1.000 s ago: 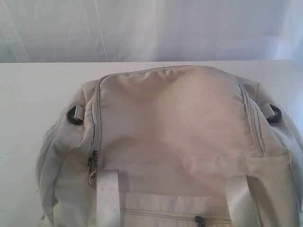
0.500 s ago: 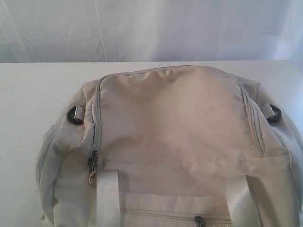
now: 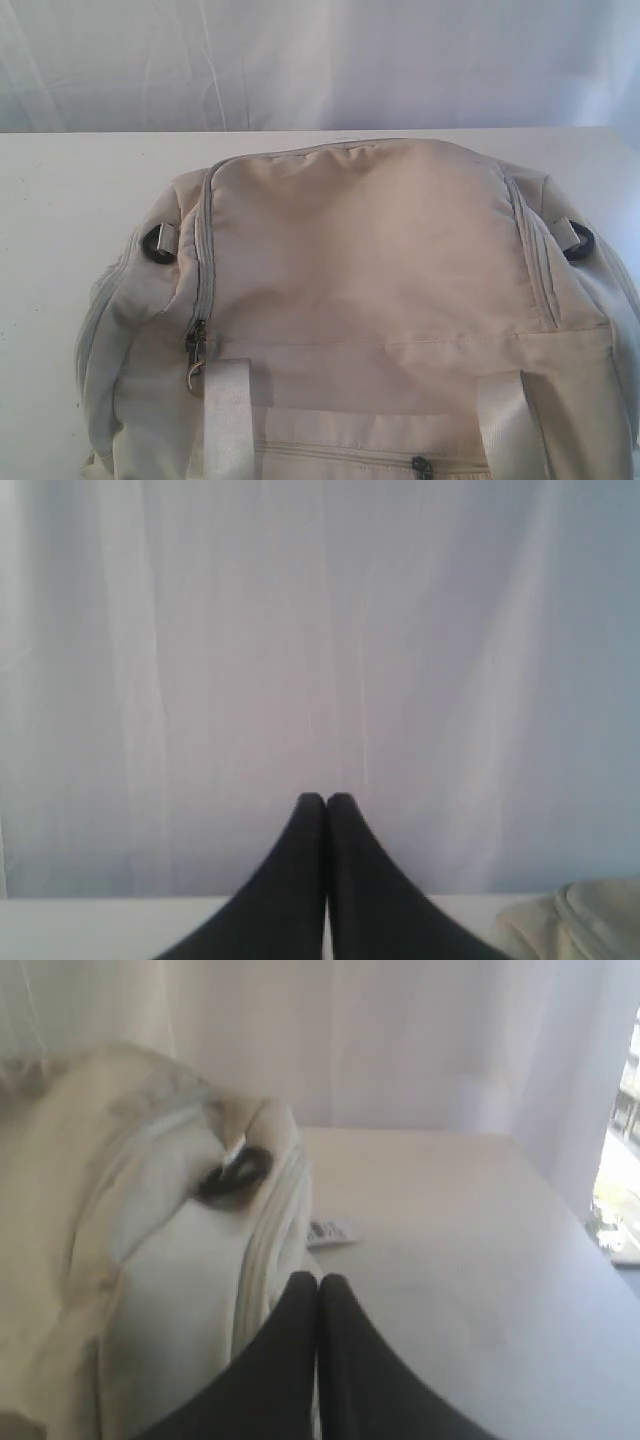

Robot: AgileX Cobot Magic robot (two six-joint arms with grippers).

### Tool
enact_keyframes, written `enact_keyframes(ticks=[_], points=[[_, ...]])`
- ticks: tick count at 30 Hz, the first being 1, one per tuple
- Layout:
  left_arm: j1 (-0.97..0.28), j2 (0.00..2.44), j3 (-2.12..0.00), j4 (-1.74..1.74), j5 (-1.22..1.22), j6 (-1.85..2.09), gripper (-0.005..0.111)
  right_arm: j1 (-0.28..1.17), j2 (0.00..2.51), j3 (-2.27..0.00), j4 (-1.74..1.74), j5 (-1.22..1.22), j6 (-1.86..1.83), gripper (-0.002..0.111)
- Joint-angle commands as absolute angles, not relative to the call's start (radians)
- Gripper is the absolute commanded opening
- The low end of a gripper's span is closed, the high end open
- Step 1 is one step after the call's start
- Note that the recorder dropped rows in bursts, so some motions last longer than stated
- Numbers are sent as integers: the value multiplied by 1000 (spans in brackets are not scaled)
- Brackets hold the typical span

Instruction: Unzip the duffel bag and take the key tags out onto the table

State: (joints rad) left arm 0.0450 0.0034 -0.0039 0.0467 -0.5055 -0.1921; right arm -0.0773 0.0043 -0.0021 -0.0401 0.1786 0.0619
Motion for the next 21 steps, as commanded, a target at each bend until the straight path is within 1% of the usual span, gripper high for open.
enact_keyframes(ticks=[1, 4, 7, 8, 11, 14, 16, 18, 21], points=[[39, 0, 0, 46, -733, -196, 0, -77, 0, 0, -45, -89, 63, 0], [39, 0, 0, 31, -865, -196, 0, -77, 0, 0, -43, -200, 141, 0], [39, 0, -11, 23, -825, -207, 0, -77, 0, 0, -43, -219, 147, 0], [39, 0, -35, 17, -777, -215, 0, -77, 0, 0, -43, -230, 147, 0], [39, 0, -139, -14, -527, -241, 0, -77, 0, 0, -43, -276, 186, 0], [39, 36, -268, -22, -240, -252, 0, -77, 0, 0, -43, -278, 379, 0], [39, 93, -356, -22, -94, -247, 0, -77, 0, 0, -43, -272, 518, 0], [39, 169, -436, -22, 53, -247, 0, -77, 0, -5, -62, -202, 621, 0], [33, 291, -523, -51, 180, -249, 0, -77, 0, -99, -71, 69, 670, 0]])
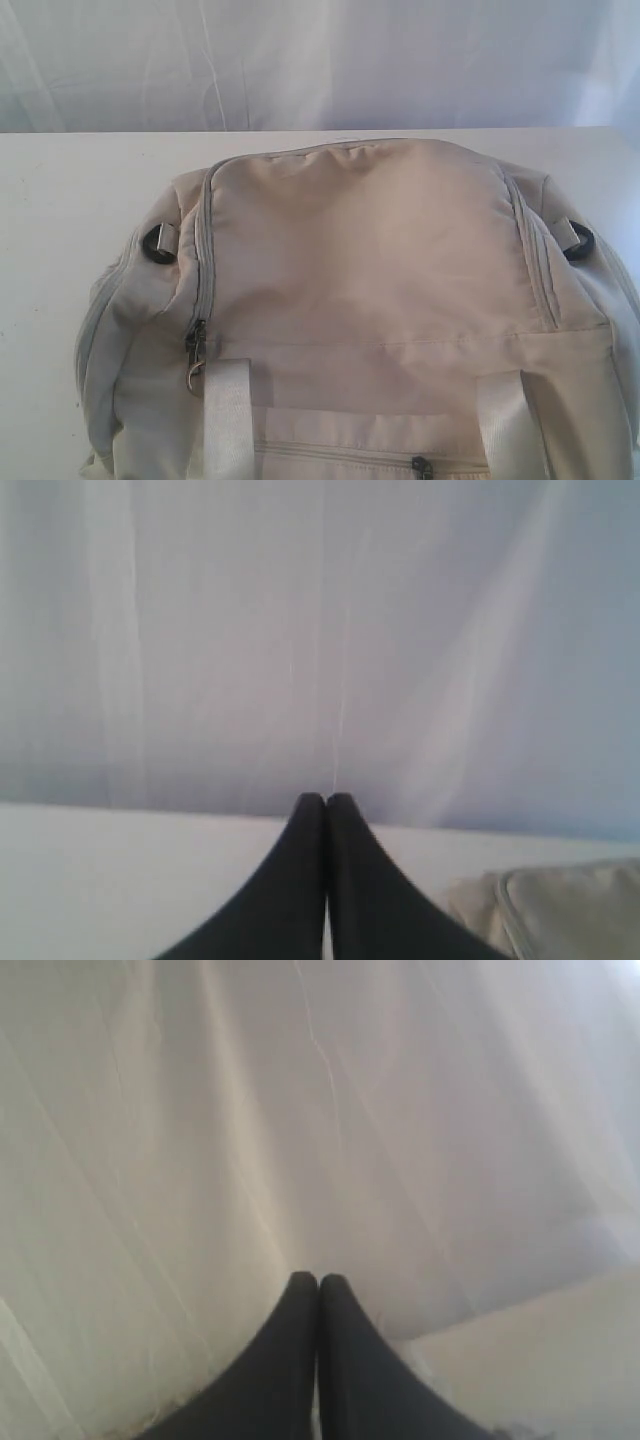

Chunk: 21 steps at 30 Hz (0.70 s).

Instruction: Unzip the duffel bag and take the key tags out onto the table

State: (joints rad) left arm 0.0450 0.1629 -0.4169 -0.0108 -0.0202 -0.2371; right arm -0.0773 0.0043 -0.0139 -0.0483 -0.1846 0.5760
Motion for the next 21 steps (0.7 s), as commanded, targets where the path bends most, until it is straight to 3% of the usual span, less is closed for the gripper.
enact_keyframes(ticks=[1, 6, 12, 18, 21], points=[[29, 327, -548, -65, 222, -242, 0, -77, 0, -150, -71, 152, 631, 0], [-27, 586, -701, -313, 505, 118, 0, -77, 109, -360, 0, 438, 302, 0], [-34, 891, -843, -613, 962, 571, 0, -77, 405, -580, 233, 799, -60, 0], [-34, 1032, -859, -621, 913, 573, 1, -77, 589, -618, 382, 866, -212, 0], [-34, 1063, -859, -619, 876, 575, 15, -77, 632, -616, 418, 868, -275, 0]])
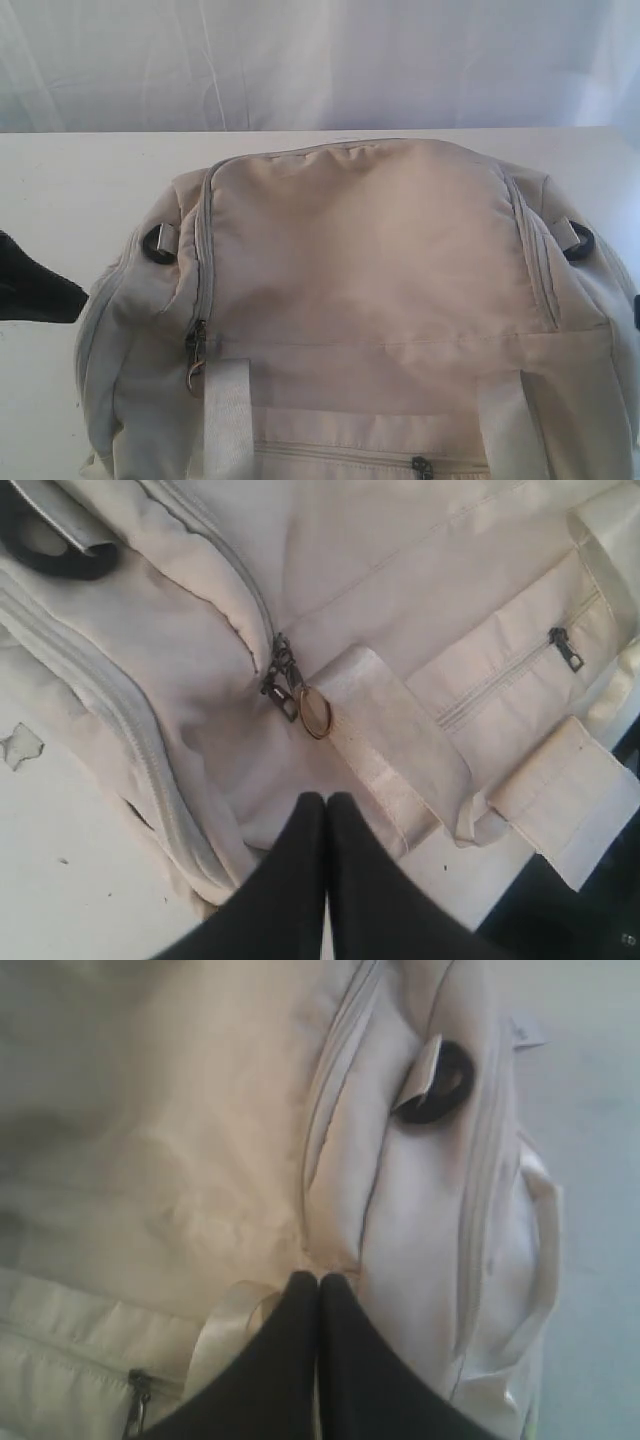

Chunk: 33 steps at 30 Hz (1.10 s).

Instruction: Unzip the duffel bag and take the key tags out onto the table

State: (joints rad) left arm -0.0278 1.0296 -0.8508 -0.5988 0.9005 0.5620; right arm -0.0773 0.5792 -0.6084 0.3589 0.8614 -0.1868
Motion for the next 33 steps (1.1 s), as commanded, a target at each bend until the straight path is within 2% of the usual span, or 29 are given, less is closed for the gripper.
enact_keyframes(ticks=[1, 6, 8, 10, 16, 19, 20, 22, 23, 25, 30, 33], points=[[-34, 1071, -859, -619, 864, 575, 23, -77, 639, -616, 426, 868, -281, 0], [-34, 1129, -843, -583, 796, 576, 68, -77, 653, -616, 444, 858, -315, 0], [-34, 1151, -818, -591, 751, 576, 73, -77, 653, -616, 446, 849, -315, 0], [-34, 1175, -784, -605, 699, 576, 72, -77, 653, -616, 446, 840, -315, 0], [-34, 1228, -717, -679, 578, 583, 63, -77, 653, -616, 446, 829, -315, 0], [-34, 1235, -714, -691, 558, 583, 51, -77, 653, -616, 448, 829, -315, 0], [-34, 1235, -714, -691, 552, 583, 46, -77, 653, -616, 448, 829, -315, 0], [-34, 1235, -712, -679, 546, 583, 27, -77, 653, -616, 448, 829, -315, 0], [-34, 1235, -712, -637, 546, 577, 13, -77, 653, -616, 448, 829, -315, 0], [-32, 1232, -712, -524, 545, 513, 0, -77, 653, -616, 450, 829, -315, 0], [-32, 1233, -786, -51, 614, 72, 0, -77, 653, -616, 481, 829, -315, 0], [-32, 1233, -811, 120, 643, -107, 0, -77, 653, -616, 481, 835, -315, 0]])
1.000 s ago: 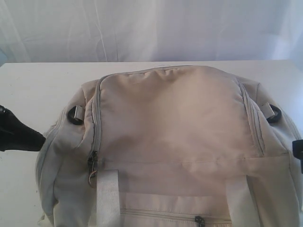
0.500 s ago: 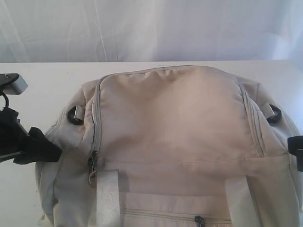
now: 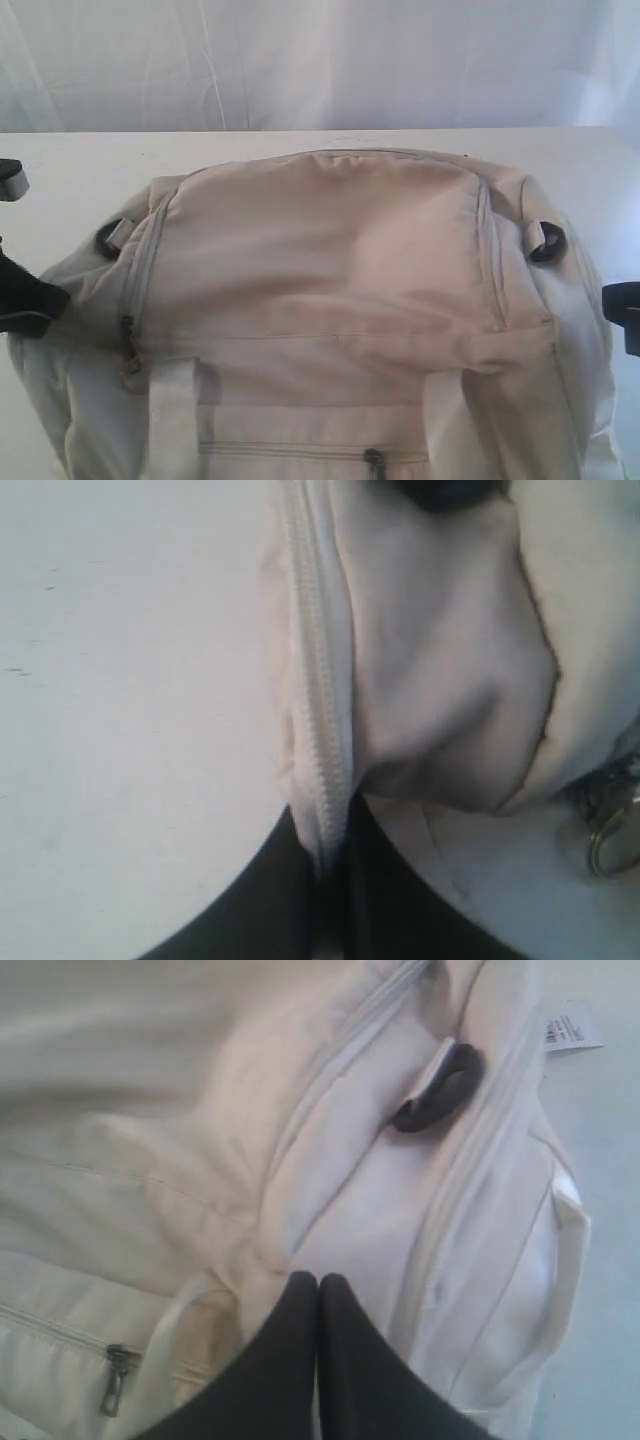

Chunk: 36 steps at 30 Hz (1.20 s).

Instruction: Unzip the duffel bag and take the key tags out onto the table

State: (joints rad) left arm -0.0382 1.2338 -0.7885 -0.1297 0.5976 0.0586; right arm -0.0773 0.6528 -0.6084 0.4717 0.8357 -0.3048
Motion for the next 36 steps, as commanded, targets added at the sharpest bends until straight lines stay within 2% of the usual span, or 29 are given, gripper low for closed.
enact_keyframes(ticks=[1, 5, 9, 12, 15, 20, 28, 32, 36], points=[[-32, 1233, -813, 143, 647, -140, 0, -77, 653, -616, 481, 835, -315, 0], [-32, 1233, -813, 33, 691, -86, 0, -77, 653, -616, 548, 837, -343, 0], [-32, 1233, -818, -169, 731, 120, 0, -77, 662, -618, 915, 885, -663, 0], [-32, 1233, -818, -230, 751, 181, 0, -77, 738, -641, 1003, 946, -688, 0], [-32, 1233, -846, -230, 764, 181, 0, -17, 826, -682, 1124, 960, -790, 0], [-32, 1233, -865, -230, 781, 183, 0, 153, 972, -769, 1131, 867, -807, 0], [-32, 1233, -917, -235, 806, 183, 0, 569, 1318, -936, 1121, 588, -911, 0], [-32, 1233, -933, -244, 810, 183, 0, 689, 1515, -1031, 1121, 459, -948, 0], [-32, 1221, -945, -253, 810, 183, 0, 740, 1671, -1124, 1121, 409, -948, 0]])
